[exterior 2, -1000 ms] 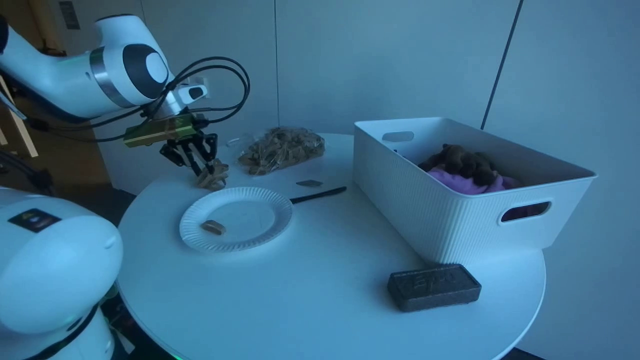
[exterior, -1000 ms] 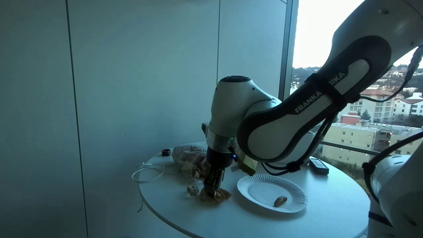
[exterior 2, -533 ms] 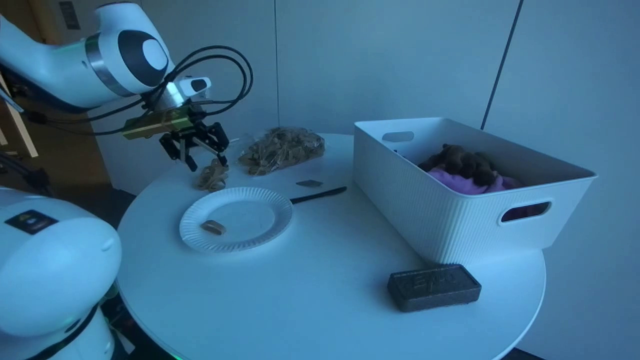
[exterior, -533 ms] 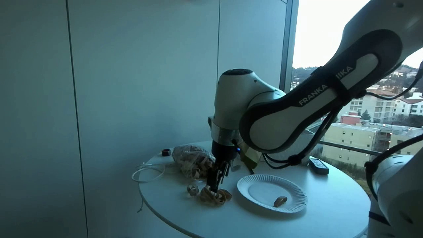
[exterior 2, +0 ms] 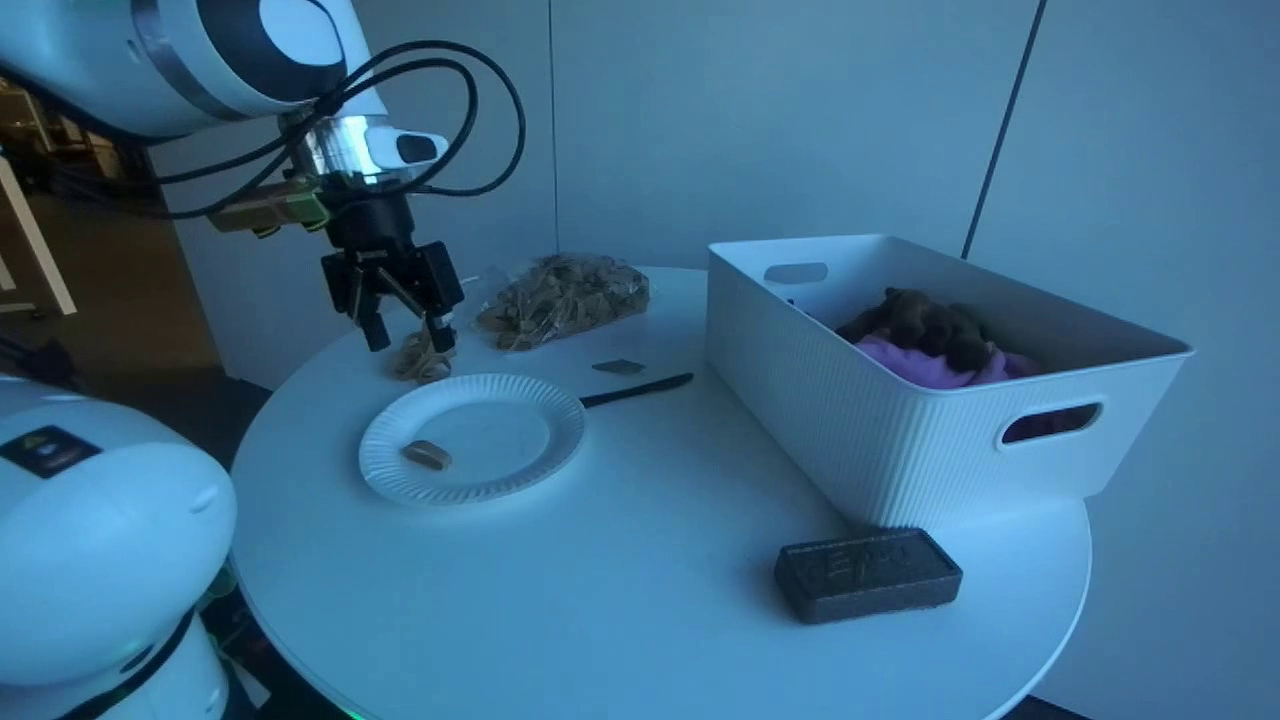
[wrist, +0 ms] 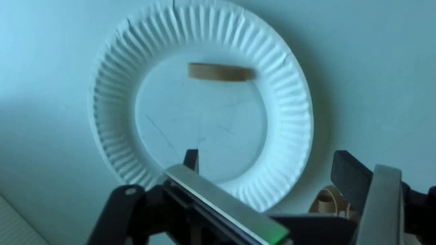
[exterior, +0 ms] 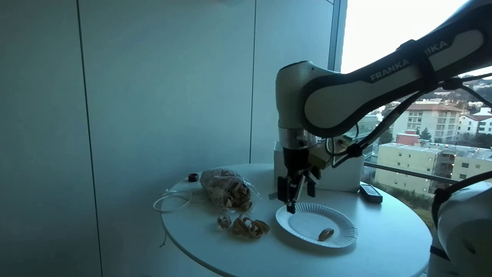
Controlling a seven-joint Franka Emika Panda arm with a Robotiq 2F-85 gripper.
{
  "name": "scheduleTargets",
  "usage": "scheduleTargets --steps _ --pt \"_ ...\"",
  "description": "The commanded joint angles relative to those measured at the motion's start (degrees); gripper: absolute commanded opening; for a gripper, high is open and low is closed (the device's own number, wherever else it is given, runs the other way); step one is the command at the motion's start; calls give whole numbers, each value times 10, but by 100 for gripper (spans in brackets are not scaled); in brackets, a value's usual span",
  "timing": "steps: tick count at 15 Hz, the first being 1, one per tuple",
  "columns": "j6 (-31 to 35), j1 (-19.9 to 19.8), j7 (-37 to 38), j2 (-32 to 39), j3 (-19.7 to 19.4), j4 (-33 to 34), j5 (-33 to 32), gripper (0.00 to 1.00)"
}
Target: Remove the rubber bands from the plate
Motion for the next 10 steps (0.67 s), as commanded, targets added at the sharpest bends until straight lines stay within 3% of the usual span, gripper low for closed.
scheduleTargets --steps 1,10 --pt "-75 -27 9 -41 -33 0 40 100" --pt "-160 -16 -279 -42 -126 -3 -11 100"
